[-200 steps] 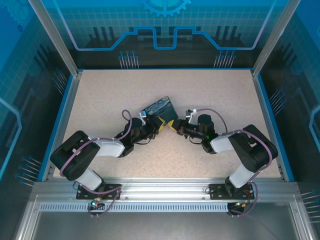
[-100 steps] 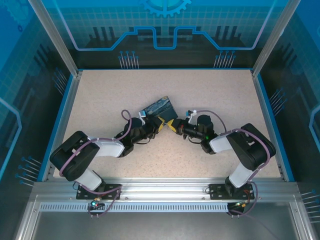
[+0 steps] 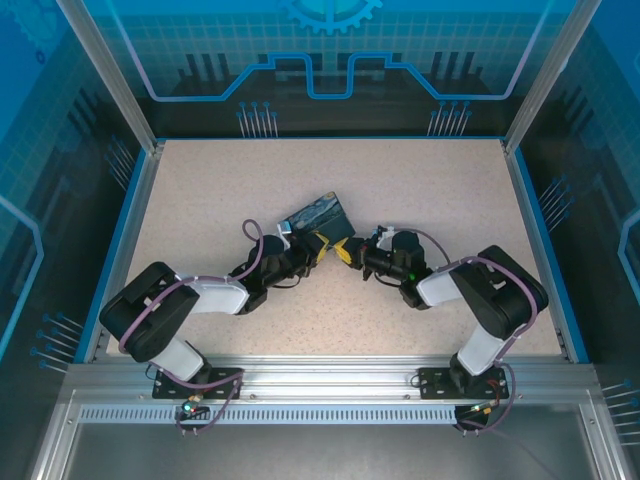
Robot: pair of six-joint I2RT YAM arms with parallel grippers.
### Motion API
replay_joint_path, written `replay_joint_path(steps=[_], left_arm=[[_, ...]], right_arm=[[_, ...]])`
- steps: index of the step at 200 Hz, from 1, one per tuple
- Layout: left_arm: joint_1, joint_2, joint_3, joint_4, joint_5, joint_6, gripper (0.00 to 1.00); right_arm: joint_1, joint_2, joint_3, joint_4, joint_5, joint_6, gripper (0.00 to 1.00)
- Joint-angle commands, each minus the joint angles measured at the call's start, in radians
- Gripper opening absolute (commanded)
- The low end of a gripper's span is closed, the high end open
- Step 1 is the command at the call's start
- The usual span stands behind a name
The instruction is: Unlock the padlock with the key
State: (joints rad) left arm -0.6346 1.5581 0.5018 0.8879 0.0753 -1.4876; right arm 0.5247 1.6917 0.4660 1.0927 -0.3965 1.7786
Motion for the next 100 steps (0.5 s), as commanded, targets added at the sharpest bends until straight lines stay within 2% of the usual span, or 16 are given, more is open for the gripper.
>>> replay_joint_path(steps=[1, 39, 100], left_arm=[[-0.036, -0.040, 0.051, 0.120, 0.148, -0.004, 0.00], [-0.035, -0.041, 0.050, 0.118, 0.148, -0.004, 0.00], [-0.035, -0.031, 0.049, 0.120, 0.148, -0.003, 0.00]], right_arm=[[0.056, 0.028, 0.046, 0.018, -0.011, 0.010, 0.00], [0.092, -0.003, 0.090, -0.009, -0.016, -0.064, 0.00], [0.095, -0.151, 0.074, -0.190, -0.002, -0.231, 0.00]])
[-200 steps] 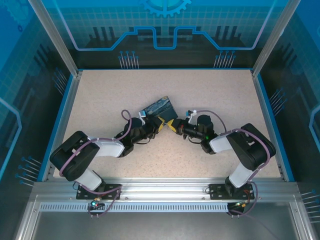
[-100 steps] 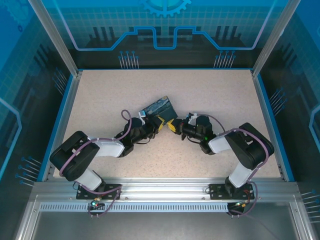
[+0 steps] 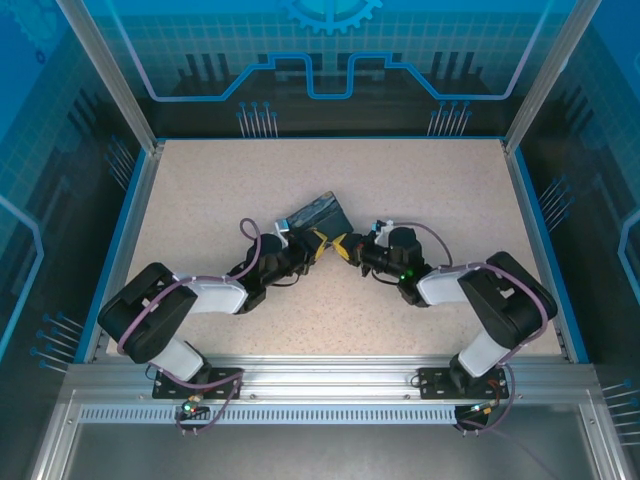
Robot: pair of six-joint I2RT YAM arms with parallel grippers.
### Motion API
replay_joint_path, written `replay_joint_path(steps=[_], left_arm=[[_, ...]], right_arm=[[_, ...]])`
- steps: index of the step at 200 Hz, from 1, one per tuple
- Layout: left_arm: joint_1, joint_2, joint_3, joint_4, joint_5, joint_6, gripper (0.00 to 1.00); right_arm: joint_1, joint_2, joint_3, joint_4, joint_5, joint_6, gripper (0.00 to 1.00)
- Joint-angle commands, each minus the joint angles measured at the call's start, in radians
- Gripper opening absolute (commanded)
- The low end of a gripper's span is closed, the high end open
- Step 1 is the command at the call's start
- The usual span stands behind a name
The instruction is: Unlock the padlock with the key
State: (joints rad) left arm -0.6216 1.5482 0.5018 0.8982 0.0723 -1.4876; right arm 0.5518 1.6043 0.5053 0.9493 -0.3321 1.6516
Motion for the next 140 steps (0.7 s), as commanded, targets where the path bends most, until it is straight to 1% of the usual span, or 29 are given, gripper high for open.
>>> replay_joint_path(steps=[1, 17, 70, 108, 140], left_arm=[[-0.048, -0.022, 0.049, 0.109, 0.151, -0.002, 0.00], [-0.048, -0.018, 0.049, 0.114, 0.151, -0.004, 0.00], [-0.048, -0.017, 0.050, 0.109, 0.153, -0.002, 0.00], [-0.049, -0.014, 0.049, 0.109, 0.155, -0.003, 0.00], [-0.050, -0.024, 0.041, 0.106, 0.161, -0.003, 0.00]], right_arm=[[0.068, -0.066, 0.035, -0.051, -0.066, -0.106, 0.00], [0.069, -0.091, 0.036, -0.100, -0.062, -0.146, 0.00], [0.077, -0.108, 0.058, -0.158, -0.069, -0.238, 0.00], [0.069, -0.075, 0.064, -0.150, -0.041, -0.239, 0.00], [0.020, -0.030, 0.053, -0.063, -0.046, -0.205, 0.00]])
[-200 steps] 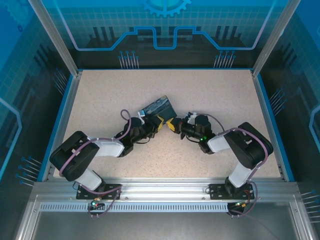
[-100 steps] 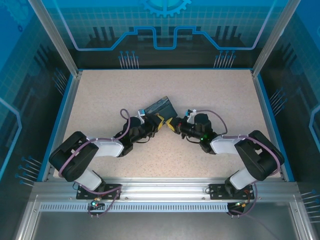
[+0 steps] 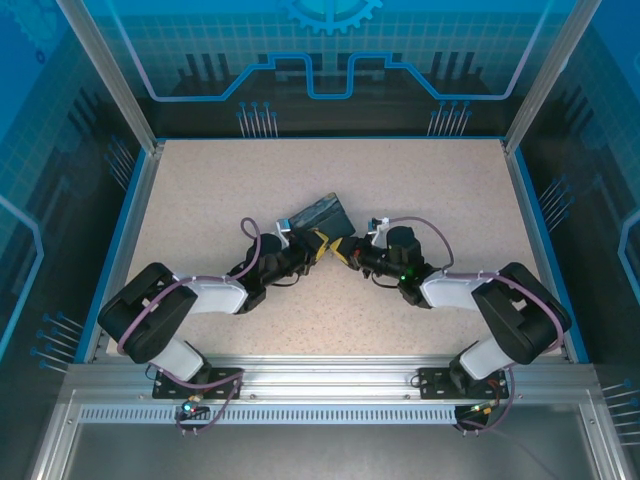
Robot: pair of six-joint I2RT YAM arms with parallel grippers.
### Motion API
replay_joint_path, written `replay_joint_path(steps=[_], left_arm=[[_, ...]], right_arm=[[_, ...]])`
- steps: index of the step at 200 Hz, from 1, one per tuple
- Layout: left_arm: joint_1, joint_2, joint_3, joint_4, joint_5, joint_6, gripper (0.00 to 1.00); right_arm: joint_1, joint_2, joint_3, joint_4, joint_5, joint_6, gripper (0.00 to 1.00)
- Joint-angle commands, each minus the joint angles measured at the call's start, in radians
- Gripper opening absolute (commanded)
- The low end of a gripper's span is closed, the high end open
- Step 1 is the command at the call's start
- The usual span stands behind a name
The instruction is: Unlock the padlock with the key
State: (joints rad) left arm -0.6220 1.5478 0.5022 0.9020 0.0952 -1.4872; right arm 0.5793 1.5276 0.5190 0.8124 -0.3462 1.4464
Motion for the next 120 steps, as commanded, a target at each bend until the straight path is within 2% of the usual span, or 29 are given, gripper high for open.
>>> replay_joint_path(steps=[1, 120], left_arm=[[-0.050, -0.024, 0.041, 0.102, 0.138, -0.003, 0.00], [-0.051, -0.027, 0.025, 0.119, 0.147, -0.004, 0.00]], right_arm=[[-0.009, 0.048, 0.039, 0.075, -0.032, 0.001, 0.00], [-0.074, 0.101, 0.075, 0.093, -0.047, 0.016, 0.00]])
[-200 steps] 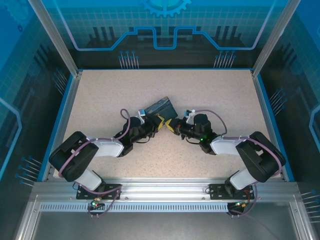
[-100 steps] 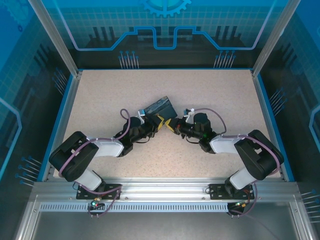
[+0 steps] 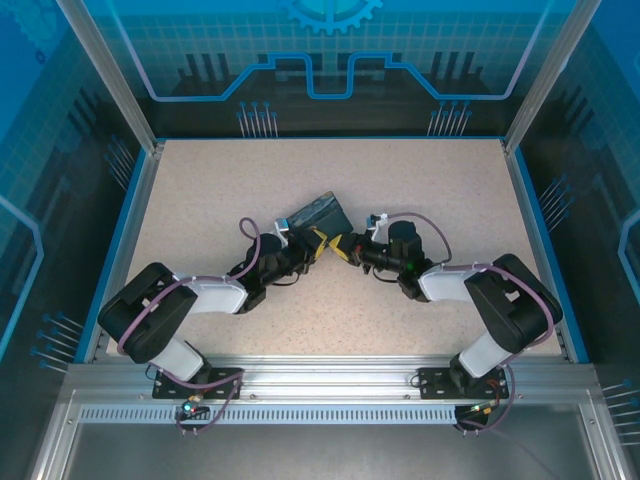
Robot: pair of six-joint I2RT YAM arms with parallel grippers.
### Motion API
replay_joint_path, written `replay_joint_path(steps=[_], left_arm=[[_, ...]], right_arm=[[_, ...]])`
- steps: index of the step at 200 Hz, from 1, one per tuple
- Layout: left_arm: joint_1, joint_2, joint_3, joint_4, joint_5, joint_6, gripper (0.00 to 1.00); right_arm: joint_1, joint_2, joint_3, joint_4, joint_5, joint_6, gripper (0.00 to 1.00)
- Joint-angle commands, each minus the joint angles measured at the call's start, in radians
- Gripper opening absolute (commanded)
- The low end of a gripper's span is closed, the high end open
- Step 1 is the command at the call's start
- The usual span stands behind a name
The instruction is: Unlock the padlock with the key
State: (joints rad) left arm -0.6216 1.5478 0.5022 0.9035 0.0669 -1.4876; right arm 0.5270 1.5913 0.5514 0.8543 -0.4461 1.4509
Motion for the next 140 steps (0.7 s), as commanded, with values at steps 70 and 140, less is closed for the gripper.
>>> replay_joint_path(steps=[70, 140], left_arm=[[-0.051, -0.017, 0.019, 0.132, 0.178, -0.009, 0.00], [-0.051, -0.017, 0.016, 0.129, 0.151, -0.010, 0.00]], right_arm=[[-0.024, 0.063, 0.079, 0.051, 0.037, 0.012, 0.00], [0.061, 0.005, 0.040, 0.032, 0.068, -0.004, 0.00]])
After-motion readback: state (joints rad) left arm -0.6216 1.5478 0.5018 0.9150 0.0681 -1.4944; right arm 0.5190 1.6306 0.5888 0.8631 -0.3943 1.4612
